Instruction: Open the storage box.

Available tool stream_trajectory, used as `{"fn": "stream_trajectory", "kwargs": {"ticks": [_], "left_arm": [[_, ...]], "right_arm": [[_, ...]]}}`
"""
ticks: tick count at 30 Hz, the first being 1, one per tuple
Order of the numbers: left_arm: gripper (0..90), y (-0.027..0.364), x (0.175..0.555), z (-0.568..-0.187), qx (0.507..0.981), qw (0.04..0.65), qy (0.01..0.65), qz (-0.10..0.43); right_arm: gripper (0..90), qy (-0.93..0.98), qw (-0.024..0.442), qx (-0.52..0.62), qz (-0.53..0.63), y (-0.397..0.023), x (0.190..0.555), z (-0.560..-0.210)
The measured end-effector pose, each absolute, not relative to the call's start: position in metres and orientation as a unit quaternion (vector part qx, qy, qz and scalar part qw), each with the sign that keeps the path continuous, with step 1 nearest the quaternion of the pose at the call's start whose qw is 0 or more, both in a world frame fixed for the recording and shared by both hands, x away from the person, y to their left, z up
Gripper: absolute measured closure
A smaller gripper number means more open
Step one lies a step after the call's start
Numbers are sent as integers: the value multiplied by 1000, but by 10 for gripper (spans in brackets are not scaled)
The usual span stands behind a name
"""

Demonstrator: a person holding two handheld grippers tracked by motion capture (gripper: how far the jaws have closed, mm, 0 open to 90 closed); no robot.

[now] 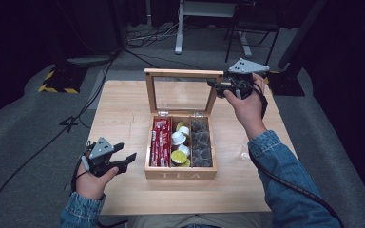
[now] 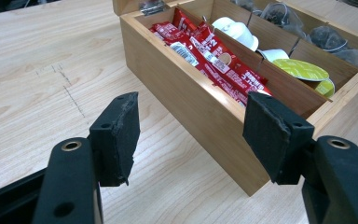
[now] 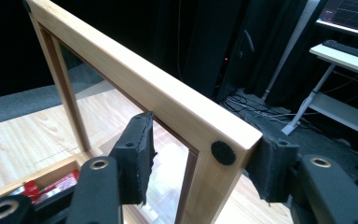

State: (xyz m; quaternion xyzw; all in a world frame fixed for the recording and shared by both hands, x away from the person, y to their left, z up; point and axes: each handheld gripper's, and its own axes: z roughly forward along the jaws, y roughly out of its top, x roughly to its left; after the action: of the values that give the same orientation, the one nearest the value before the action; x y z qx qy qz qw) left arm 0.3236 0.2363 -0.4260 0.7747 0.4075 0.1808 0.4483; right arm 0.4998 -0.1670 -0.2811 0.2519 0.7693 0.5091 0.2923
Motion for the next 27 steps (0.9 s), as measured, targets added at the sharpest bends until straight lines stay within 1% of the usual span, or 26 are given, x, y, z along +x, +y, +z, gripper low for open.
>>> {"fn": "stream_trajectory", "kwargs": {"ticks": [10, 15, 17, 19, 27], "left_arm": [[361, 235, 328, -433, 780, 442, 409, 169], [361, 234, 329, -434, 785, 439, 406, 165], [362, 234, 329, -434, 786, 438, 405, 163], [362, 234, 329, -434, 787, 437, 405, 163], [362, 235, 331, -440, 787, 433, 410, 159]], "right_arm": [[376, 763, 293, 266, 511, -159, 527, -286], [315, 760, 290, 274, 513, -156, 539, -290], [294, 765, 299, 269, 503, -153, 543, -293], [294, 767, 304, 268, 497, -152, 546, -296], [300, 766, 286, 284, 501, -152, 556, -309]]}}
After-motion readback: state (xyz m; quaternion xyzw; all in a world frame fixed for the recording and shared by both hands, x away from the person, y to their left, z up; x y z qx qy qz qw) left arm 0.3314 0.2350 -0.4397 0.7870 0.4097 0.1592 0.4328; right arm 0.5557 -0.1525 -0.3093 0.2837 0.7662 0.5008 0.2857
